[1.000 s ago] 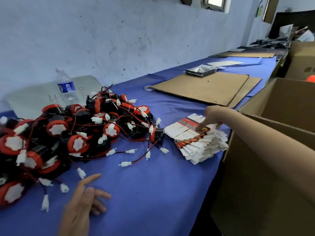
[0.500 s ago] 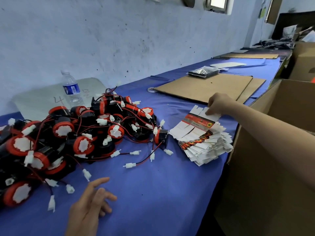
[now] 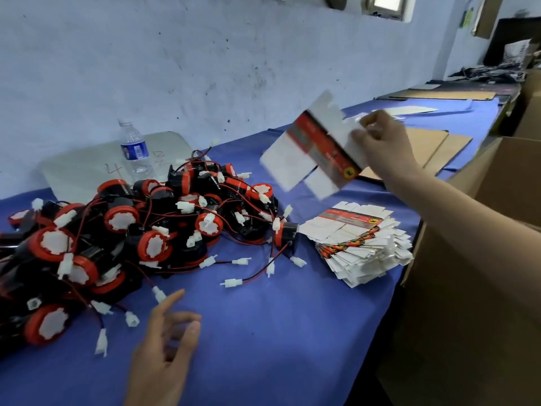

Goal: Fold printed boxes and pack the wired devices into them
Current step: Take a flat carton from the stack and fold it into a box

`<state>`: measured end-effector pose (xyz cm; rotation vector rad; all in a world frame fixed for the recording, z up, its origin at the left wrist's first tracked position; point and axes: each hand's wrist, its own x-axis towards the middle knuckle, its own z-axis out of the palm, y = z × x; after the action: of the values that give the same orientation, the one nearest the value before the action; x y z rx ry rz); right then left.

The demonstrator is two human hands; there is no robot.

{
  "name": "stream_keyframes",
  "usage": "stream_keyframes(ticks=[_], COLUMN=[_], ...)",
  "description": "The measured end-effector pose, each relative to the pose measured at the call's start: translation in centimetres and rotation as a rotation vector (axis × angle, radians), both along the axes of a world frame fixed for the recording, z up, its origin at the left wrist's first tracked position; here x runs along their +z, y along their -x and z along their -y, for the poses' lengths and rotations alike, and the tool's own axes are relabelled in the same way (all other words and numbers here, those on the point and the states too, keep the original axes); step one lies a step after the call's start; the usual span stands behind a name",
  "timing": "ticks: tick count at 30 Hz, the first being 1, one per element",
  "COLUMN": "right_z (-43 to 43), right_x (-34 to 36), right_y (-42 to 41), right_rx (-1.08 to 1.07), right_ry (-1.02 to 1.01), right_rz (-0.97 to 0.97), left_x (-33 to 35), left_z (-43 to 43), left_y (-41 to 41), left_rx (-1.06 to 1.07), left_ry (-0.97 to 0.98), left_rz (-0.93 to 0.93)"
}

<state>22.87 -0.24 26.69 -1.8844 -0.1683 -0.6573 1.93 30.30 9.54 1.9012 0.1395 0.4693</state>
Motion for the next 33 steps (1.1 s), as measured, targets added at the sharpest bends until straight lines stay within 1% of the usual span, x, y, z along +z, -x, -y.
stream_keyframes(ticks=[2, 3, 4, 6, 7, 11, 13, 15, 17, 18, 20, 21, 23, 25, 27, 30, 33], right_z=[-3.3, -5.2, -6.8, -9.8, -10.8, -15.7, -17.6, -18.9, -19.4, -19.5, -19.3, -19.2, -19.2, -19.3, -19.2, -19.0, -18.8], right_x=[-1.7, -3.1, -4.6, -7.4, -8.4, -10.7, -12.2, -14.2, -15.6, -15.8, -16.0, -16.0, -15.8, -15.7, -15.5, -15.2, -14.8], right_y=[2.7, 3.9, 5.1, 6.6, 6.9, 7.6, 8.6, 10.0, 10.9, 11.1, 11.1, 11.1, 11.1, 11.2, 11.0, 10.9, 11.1], right_rx=[0.285, 0.398, 0.466, 0.529, 0.521, 0.503, 0.509, 0.529, 0.571, 0.629, 0.759, 0.814, 0.905, 0.949, 0.959, 1.01, 1.071], right_ry=[-0.12, -0.152, -0.175, -0.228, -0.261, -0.406, -0.393, -0.344, -0.352, -0.388, -0.499, -0.567, -0.702, -0.767, -0.833, -0.905, -0.895], right_rz=[-0.151, -0.233, -0.291, -0.358, -0.383, -0.416, -0.383, -0.329, -0.314, -0.334, -0.412, -0.453, -0.505, -0.521, -0.55, -0.575, -0.546], left_x=[0.2, 0.3, 0.3, 0.5, 0.5, 0.8, 1.0, 0.8, 0.3, 0.1, -0.1, -0.1, 0.1, -0.1, -0.5, -1.1, -1.3], left_z=[0.3, 0.4, 0.5, 0.8, 1.1, -0.1, -0.3, -0.1, -0.1, -0.1, 0.0, 0.2, 0.4, 0.5, 0.3, 0.3, 0.3], left_y=[0.1, 0.3, 0.4, 0.5, 0.4, 0.2, 0.0, 0.0, 0.2, 0.1, 0.1, 0.2, 0.4, 0.4, 0.3, 0.2, 0.2], left_rx=[0.03, 0.044, 0.046, 0.067, 0.089, 0.274, 0.323, 0.353, 0.357, 0.363, 0.371, 0.339, 0.199, 0.081, 0.021, 0.012, 0.014], left_ry=[0.004, 0.024, 0.052, 0.109, 0.142, 0.298, 0.321, 0.321, 0.274, 0.223, 0.062, -0.03, -0.163, -0.211, -0.261, -0.338, -0.384], left_rz=[0.04, 0.059, 0.069, 0.072, 0.073, 0.133, 0.162, 0.149, 0.145, 0.132, 0.128, 0.162, 0.231, 0.281, 0.301, 0.309, 0.321])
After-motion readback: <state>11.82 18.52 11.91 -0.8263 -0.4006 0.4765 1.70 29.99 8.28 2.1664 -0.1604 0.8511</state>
